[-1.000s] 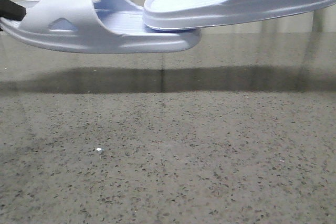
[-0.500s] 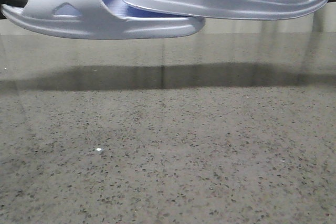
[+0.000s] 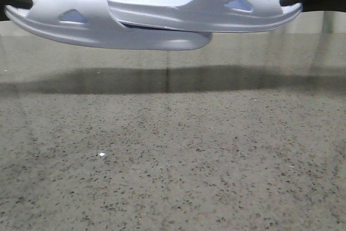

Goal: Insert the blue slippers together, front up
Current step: 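Slide the right gripper's slipper onto the left gripper's slipper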

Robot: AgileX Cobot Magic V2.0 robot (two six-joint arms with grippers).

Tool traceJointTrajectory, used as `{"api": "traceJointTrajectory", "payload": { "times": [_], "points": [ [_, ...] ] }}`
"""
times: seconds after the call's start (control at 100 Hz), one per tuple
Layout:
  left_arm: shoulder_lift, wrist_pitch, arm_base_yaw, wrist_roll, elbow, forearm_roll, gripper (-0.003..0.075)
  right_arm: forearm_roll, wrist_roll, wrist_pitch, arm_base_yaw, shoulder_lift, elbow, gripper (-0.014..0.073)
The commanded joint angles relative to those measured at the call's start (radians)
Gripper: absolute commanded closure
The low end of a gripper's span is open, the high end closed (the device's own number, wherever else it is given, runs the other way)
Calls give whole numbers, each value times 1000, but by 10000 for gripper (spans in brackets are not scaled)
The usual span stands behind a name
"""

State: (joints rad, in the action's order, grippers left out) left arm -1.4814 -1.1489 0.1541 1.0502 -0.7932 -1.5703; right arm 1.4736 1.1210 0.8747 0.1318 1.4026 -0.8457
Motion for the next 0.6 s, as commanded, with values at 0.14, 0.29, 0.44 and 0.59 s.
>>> {"api": "traceJointTrajectory", "payload": {
  "times": [0.14, 0.29, 0.44, 0.59],
  "points": [
    [26, -110, -65, 2, -26, -100, 705, 114, 29, 102, -54, 42, -47, 692],
    [26, -110, -100, 2, -26, -102, 705, 125, 29, 130, -115, 99, -97, 692],
    [26, -110, -121, 4, -26, -108, 705, 125, 29, 130, -181, 136, -135, 691],
    [26, -112, -126, 8, -26, -108, 705, 129, 29, 110, -234, 168, -157, 692]
  ]
}}
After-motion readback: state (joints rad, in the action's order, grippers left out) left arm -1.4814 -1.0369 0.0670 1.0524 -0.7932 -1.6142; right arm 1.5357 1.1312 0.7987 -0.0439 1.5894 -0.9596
